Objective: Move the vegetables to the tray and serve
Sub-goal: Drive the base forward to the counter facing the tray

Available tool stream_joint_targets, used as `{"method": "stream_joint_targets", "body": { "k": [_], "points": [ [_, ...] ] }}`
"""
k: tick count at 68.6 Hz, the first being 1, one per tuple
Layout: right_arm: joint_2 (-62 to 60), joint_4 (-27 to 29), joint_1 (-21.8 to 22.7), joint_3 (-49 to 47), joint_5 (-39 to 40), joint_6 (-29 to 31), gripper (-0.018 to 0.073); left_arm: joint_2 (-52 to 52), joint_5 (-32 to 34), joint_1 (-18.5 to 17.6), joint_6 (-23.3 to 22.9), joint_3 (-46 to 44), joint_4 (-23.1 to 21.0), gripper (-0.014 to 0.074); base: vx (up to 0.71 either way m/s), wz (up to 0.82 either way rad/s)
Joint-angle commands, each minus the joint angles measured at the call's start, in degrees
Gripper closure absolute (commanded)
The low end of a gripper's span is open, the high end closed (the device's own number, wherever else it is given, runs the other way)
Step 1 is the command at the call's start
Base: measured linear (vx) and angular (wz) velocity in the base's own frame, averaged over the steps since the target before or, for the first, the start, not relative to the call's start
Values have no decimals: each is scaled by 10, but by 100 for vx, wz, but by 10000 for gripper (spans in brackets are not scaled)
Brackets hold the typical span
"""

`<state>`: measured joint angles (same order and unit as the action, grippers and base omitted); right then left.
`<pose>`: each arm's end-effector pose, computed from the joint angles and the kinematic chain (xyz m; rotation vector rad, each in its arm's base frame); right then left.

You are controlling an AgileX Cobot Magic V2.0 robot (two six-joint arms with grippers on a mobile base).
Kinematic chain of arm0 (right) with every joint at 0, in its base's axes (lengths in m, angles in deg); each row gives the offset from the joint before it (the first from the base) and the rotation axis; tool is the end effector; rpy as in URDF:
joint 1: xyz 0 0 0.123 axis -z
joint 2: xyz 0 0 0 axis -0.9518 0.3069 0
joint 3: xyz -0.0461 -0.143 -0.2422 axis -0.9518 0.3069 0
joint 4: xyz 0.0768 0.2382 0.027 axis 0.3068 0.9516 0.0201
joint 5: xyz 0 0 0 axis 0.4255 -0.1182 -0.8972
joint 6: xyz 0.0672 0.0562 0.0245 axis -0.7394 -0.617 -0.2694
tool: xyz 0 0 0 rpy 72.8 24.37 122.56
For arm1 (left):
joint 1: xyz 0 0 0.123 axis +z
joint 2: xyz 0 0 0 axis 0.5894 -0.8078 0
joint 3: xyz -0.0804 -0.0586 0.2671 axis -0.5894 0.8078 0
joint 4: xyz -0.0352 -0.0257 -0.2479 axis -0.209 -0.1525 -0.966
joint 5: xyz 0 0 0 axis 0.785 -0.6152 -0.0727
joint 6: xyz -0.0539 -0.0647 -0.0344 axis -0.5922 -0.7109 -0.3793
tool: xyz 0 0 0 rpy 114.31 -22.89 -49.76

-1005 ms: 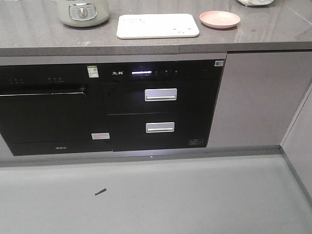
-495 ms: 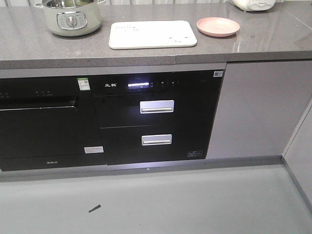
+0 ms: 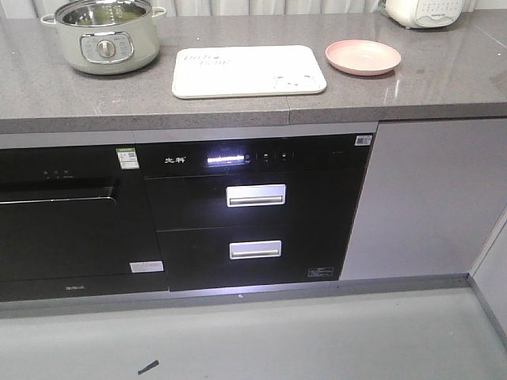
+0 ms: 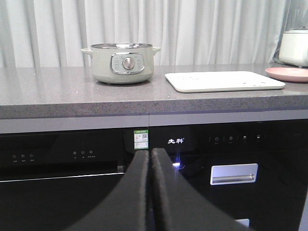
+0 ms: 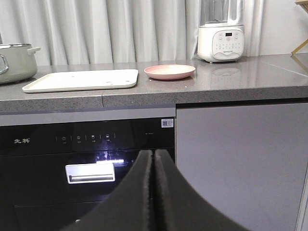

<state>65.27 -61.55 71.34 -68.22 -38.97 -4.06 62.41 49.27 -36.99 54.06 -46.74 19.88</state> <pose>0.0567 0.0011 0.1981 0.0179 1.5689 0.0439 0.0566 -0.0004 0.1989 -0.0329 1.5672 -0.0503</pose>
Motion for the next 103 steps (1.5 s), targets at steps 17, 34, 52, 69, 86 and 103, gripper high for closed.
{"method": "stream_joint_targets", "body": {
  "k": [17,34,52,69,86,103],
  "points": [
    [-5,-2,3,9,44,0,565,8,43,-1,-3,16,-5,602,17,-1],
    [-5,-2,3,9,44,0,565,8,43,-1,-3,16,-5,602,16,-1],
    [-5,-2,3,9,44,0,565,8,43,-1,-3,16,-5,602,16,-3],
    [-5,-2,3,9,44,0,565,8,43,-1,-3,16,-5,602,16,-4],
    [-5,-2,3,9,44,0,565,8,43,-1,-3,16,-5,602,16,-5],
    [-5,-2,3,9,44,0,565,8,43,-1,-3,16,-5,602,16,-8]
  ]
}}
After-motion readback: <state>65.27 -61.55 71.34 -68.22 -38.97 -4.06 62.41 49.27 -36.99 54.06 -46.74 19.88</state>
